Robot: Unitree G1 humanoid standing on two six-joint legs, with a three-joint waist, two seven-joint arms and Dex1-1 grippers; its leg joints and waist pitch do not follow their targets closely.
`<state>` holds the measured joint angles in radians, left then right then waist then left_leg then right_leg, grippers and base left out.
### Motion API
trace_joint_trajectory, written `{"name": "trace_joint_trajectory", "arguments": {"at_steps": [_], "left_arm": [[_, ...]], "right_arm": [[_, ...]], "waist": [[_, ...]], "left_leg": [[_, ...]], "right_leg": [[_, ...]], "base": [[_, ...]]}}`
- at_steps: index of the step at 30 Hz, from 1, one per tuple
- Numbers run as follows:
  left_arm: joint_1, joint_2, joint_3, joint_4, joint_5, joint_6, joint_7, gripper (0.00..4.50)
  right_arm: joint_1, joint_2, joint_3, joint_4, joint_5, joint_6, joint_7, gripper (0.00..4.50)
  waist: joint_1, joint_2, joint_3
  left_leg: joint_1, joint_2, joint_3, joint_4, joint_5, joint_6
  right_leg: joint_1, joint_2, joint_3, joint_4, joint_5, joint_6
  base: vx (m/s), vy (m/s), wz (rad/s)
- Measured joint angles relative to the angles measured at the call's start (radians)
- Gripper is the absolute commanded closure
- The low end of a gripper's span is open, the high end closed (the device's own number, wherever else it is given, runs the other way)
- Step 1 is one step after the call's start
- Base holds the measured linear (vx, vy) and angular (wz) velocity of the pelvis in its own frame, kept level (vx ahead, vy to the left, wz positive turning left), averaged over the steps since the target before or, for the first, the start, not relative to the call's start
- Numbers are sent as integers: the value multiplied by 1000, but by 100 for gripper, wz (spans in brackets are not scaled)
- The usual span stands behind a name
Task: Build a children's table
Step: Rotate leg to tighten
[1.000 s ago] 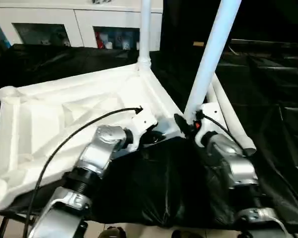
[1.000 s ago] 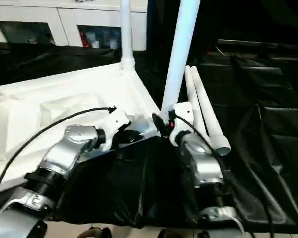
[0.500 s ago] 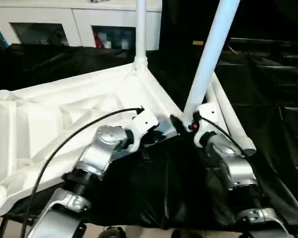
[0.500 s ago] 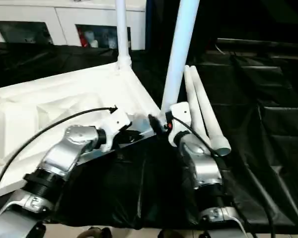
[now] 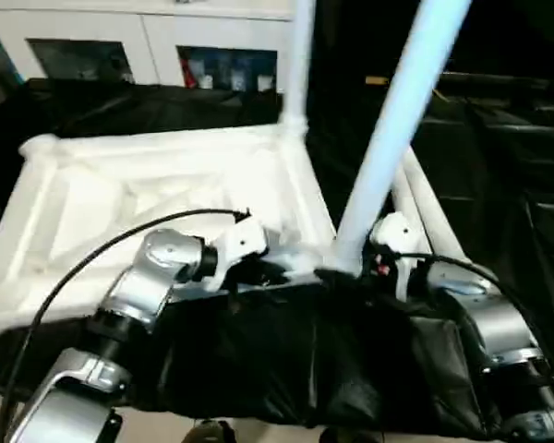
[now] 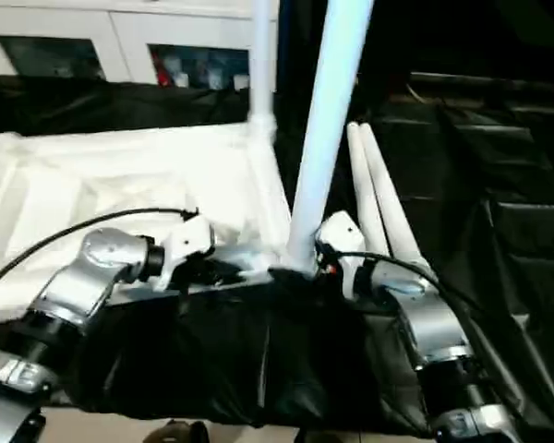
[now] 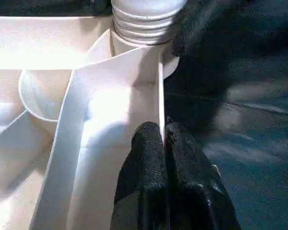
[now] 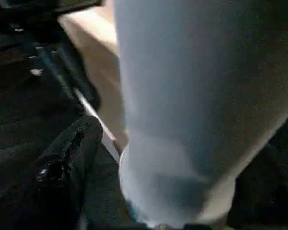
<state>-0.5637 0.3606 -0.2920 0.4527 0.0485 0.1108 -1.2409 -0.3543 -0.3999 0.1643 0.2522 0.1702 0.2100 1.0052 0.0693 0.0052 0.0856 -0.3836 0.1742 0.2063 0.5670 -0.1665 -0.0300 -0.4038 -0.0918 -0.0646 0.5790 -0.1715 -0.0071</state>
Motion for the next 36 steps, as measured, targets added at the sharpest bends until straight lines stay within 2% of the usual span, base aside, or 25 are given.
{"name": "trace_joint_trajectory", "arguments": {"at_steps": [2, 7, 8, 11, 19, 22, 29, 36], "left_arm": [[-9, 13, -10, 21, -10, -27, -32, 450], [-29, 20, -19, 52, -13, -60, -68, 450], [-31, 21, -19, 59, -13, -67, -73, 450], [-37, 21, -20, 71, -14, -77, -89, 450], [-38, 19, -18, 86, -23, -76, -96, 450], [-41, -3, 10, 95, -12, -17, -16, 450], [-53, -105, 28, 82, 38, 114, 206, 450], [-32, -178, 32, 25, 80, 199, 344, 450]], "right_arm": [[0, -26, 10, -14, 16, 18, 53, 105], [0, -47, 12, -20, 22, 33, 96, 131], [0, -51, 14, -23, 22, 38, 100, 154], [0, -56, 20, -32, 22, 48, 108, 172], [6, -49, 17, -41, 24, 64, 104, 183], [9, 38, -26, -12, -2, 64, -43, 183], [-31, 221, -117, 77, -53, 82, -434, 184], [-69, 359, -171, 148, -103, 47, -708, 184]], "waist": [[7, -1, 0], [20, -2, -1], [21, -2, -1], [21, -2, -1], [21, -2, -1], [16, -6, -4], [-13, -7, -4], [-29, -9, -4]], "left_leg": [[0, 0, 0, 1, 0, 0], [0, 0, 0, 1, 0, 0], [0, 0, 0, 1, 0, 0], [0, 0, 0, 2, 0, 0], [0, 0, 0, 2, 0, 0], [3, 0, 0, 2, 0, 0], [10, -1, 0, 2, 0, 0], [12, -2, -2, 2, 0, 0]], "right_leg": [[0, 0, 0, 0, 0, 0], [0, 0, 0, 1, 0, 0], [0, 0, 0, 1, 0, 0], [0, 0, 0, 1, 0, 0], [0, 0, 0, 2, 0, 0], [1, 0, 0, 5, 0, 0], [6, -1, 1, -2, -3, 6], [6, -1, 1, -5, -4, 7]], "base": [[0, 0, 0], [0, 0, 0], [0, 0, 0], [0, 0, 0], [0, 0, 0], [0, 0, 0], [0, 0, 0], [0, 0, 0]]}}
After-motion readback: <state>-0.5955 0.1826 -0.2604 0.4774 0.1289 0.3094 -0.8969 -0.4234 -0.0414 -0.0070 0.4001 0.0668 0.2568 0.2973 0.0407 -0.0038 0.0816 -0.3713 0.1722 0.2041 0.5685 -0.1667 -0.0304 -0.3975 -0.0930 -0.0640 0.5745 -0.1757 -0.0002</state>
